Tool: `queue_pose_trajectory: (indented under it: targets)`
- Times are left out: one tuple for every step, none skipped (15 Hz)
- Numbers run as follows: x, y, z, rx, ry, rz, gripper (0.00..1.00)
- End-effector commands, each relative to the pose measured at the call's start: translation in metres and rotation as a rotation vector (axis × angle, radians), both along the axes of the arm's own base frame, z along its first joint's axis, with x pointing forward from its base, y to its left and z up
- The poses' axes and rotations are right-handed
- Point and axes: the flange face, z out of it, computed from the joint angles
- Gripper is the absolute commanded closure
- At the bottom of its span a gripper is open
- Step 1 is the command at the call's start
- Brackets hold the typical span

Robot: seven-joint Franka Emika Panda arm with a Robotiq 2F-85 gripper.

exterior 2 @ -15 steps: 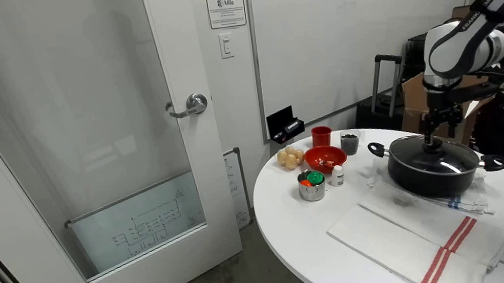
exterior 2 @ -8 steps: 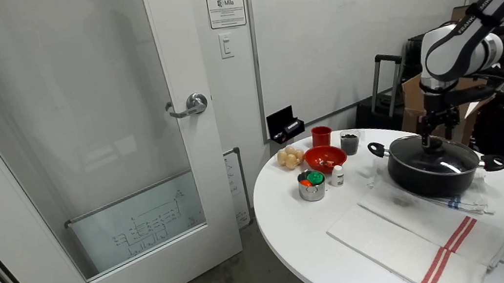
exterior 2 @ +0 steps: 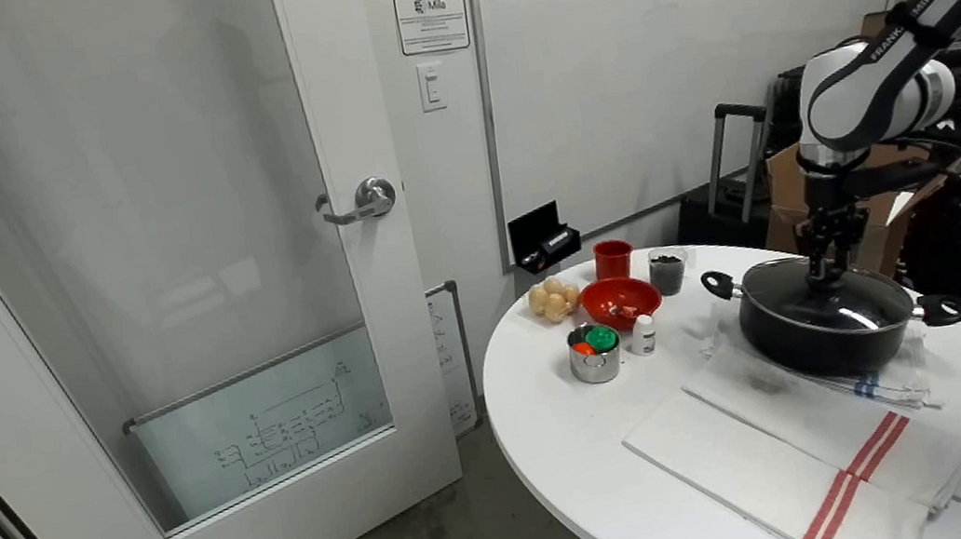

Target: Remove the lid from the pot

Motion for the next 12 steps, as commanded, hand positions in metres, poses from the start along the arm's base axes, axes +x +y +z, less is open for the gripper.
queue_pose_trajectory:
  targets:
    - [0.005,-0.003,0.001,0.032,-0.005,0.003,0.75]
    - [0.005,-0.003,0.003,0.028,-0.008,0.003,0.75]
    - [0.005,-0.003,0.006,0.021,-0.012,0.005,0.75]
    - [0.005,-0.001,0.01,0.019,-0.016,0.007,0.75]
    - [0.005,0.0,0.015,0.018,-0.023,0.012,0.75]
    - [0.004,0.002,0.023,0.01,-0.027,0.013,0.75]
    - [0.004,0.004,0.028,0.015,-0.035,0.021,0.75]
    - [0.003,0.006,0.036,0.004,-0.041,0.022,0.75]
    - [0.003,0.008,0.042,0.008,-0.048,0.028,0.75]
    - [0.002,0.011,0.05,0.005,-0.054,0.031,0.75]
    - [0.002,0.013,0.057,0.008,-0.063,0.039,0.75]
    - [0.002,0.018,0.065,0.007,-0.075,0.05,0.75]
